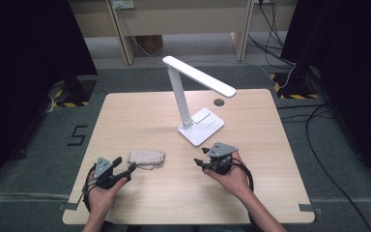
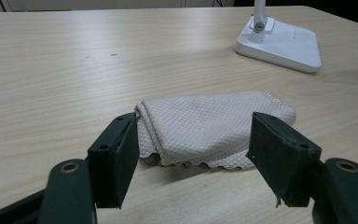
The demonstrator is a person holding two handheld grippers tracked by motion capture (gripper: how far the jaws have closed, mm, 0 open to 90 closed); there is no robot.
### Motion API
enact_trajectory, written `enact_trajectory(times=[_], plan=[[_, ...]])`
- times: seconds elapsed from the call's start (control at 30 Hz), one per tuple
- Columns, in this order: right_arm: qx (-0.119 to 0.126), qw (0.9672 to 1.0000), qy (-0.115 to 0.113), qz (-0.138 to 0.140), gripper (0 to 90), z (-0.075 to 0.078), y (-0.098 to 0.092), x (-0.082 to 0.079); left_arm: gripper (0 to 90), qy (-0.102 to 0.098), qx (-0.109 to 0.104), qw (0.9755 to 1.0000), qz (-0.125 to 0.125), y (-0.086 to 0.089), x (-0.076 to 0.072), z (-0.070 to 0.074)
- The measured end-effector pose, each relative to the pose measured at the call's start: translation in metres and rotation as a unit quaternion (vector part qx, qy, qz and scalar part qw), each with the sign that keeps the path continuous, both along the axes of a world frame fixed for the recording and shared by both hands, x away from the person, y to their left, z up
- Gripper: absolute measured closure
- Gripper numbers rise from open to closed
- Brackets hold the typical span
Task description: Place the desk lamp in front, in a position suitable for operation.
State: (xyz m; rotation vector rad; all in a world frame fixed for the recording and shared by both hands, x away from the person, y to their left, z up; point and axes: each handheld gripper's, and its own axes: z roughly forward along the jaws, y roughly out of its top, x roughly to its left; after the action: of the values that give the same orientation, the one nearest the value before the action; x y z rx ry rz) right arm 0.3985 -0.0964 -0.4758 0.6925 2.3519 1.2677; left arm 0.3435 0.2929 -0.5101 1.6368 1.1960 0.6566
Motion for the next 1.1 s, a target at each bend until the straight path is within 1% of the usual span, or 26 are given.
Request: enact_trajectory(times=[0.03,0.1,0.23,0.27,0.3,0.33,0.37,0.5,0.63,0.77,0.83,0.87,0.93,0.97,1.1], plan=[[-0.003,1.0000,-0.002,0.003,48.3,0.000,0.003,0.002,32.4,0.001,0.000,1.0000,0.000,0.000,0.000,0.000],[-0.006,1.0000,0.004,0.006,48.3,0.000,0.008,0.004,32.4,0.002,0.001,1.0000,-0.001,0.000,0.001,0.000],[-0.007,0.9999,0.001,0.012,48.3,0.000,0.013,0.008,32.5,0.001,0.001,1.0000,-0.002,0.000,0.001,0.000],[-0.009,0.9998,0.006,0.014,48.3,0.000,0.017,0.010,32.5,0.002,0.001,1.0000,-0.002,0.000,0.001,0.000],[-0.009,0.9998,0.006,0.014,48.3,0.000,0.017,0.010,32.5,0.002,0.002,1.0000,-0.002,0.000,0.001,0.000],[-0.015,0.9997,0.005,0.020,48.2,0.000,0.021,0.012,32.5,0.002,0.001,1.0000,-0.002,-0.001,0.001,0.000],[-0.015,0.9997,0.005,0.020,48.2,0.000,0.021,0.012,32.5,0.002,0.001,1.0000,-0.002,-0.001,0.001,0.000],[-0.020,0.9991,0.006,0.037,48.0,0.002,0.040,0.018,32.5,0.000,0.001,1.0000,0.000,-0.001,0.001,0.000],[-0.020,0.9987,0.005,0.047,47.9,0.003,0.054,0.024,32.5,0.000,-0.001,1.0000,0.003,0.001,0.001,0.000],[-0.013,0.9983,0.011,0.056,47.8,0.002,0.068,0.029,32.6,-0.001,-0.004,1.0000,0.005,0.002,0.002,0.000],[-0.014,0.9982,0.013,0.056,47.7,0.002,0.072,0.029,32.6,0.000,-0.005,1.0000,0.005,0.002,0.002,0.000],[-0.011,0.9980,0.016,0.060,47.7,0.000,0.077,0.031,32.6,0.000,-0.005,1.0000,0.005,0.002,0.003,-0.001],[-0.009,0.9980,0.021,0.058,47.6,-0.001,0.081,0.032,32.6,0.000,-0.006,1.0000,0.003,0.001,0.004,-0.001],[-0.009,0.9978,0.021,0.063,47.5,-0.002,0.084,0.033,32.7,0.000,-0.007,1.0000,0.004,0.001,0.004,0.000],[-0.012,0.9976,0.019,0.066,47.2,-0.001,0.088,0.033,32.8,-0.001,-0.007,1.0000,0.007,0.001,0.006,0.000]])
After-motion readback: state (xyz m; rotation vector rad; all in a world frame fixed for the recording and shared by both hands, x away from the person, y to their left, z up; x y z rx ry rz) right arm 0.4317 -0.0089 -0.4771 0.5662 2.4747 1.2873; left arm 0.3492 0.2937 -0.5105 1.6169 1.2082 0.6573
